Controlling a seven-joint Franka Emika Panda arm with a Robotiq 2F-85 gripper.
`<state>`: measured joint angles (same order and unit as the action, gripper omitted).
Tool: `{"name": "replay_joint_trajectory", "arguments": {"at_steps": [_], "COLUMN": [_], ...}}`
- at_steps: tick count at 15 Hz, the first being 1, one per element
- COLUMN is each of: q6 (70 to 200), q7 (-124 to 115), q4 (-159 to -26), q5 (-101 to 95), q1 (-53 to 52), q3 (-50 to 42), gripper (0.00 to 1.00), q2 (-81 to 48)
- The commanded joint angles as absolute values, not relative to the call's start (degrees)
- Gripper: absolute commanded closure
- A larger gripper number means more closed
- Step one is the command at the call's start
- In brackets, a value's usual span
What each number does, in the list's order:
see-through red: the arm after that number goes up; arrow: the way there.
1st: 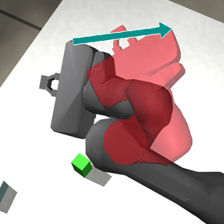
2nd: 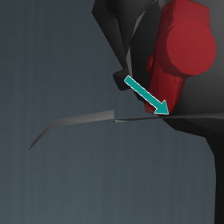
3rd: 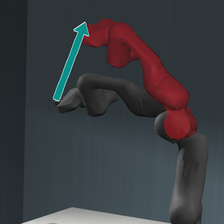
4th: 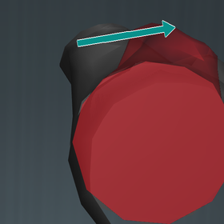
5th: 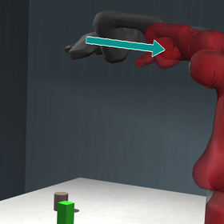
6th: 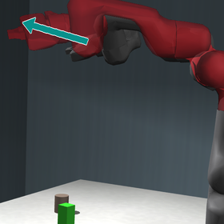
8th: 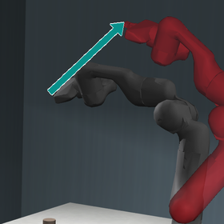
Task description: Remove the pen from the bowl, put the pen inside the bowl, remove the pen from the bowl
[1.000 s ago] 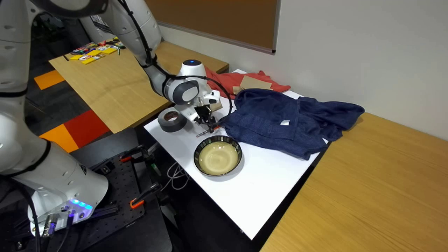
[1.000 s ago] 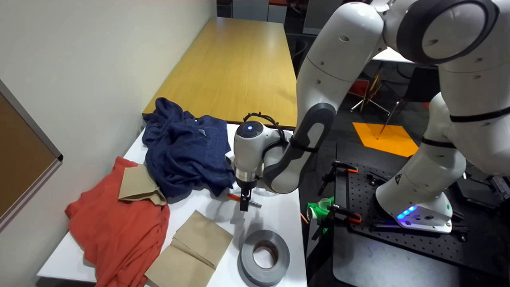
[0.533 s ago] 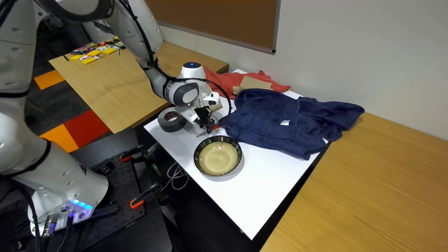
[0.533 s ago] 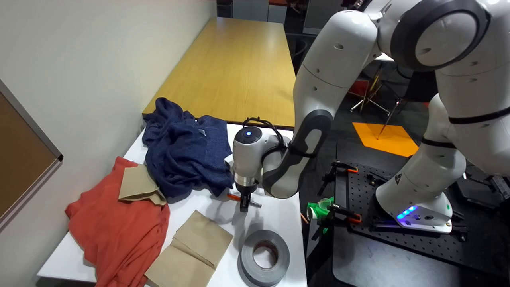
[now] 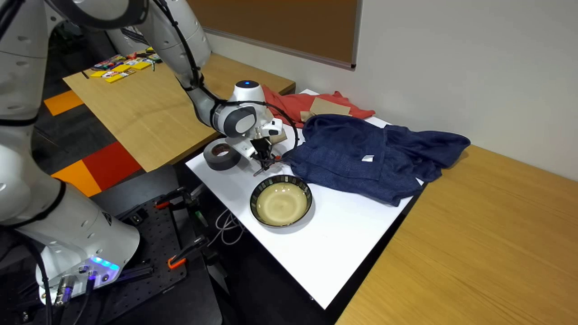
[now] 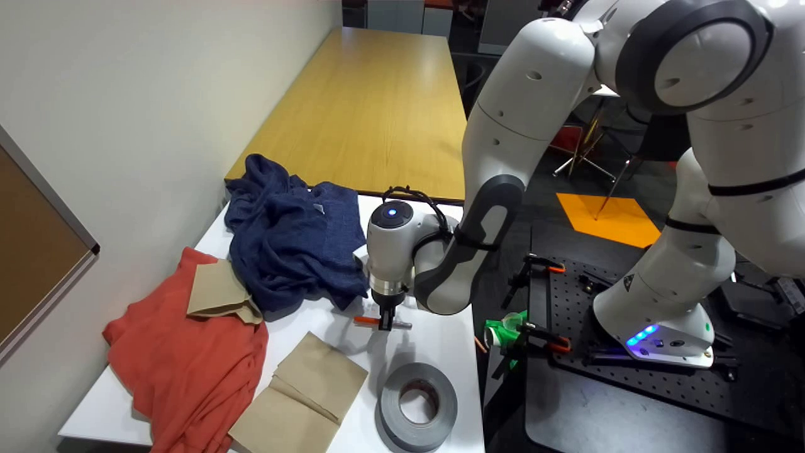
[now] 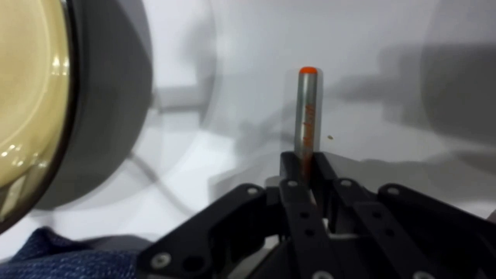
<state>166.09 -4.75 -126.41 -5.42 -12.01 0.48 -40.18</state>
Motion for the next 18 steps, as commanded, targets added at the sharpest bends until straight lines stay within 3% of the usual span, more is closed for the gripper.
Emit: {"name": "replay_joint_trajectory", "arguments": {"at_steps": [1,12,18], "q6": [167.80,177.99,178.26], "q7": [-7.61,-17.76,-26.20], "q4": [-128.11,-139.77,-141.54], "q5": [-5.38,-4.23,-0.55], "q1": [-14.78,-23.24,-32.69], "q3": [-2.44,-18.89,-32.01], "gripper": [0.97,0.97,0.97], "q2": [-37.77,-25.57,-26.86]}}
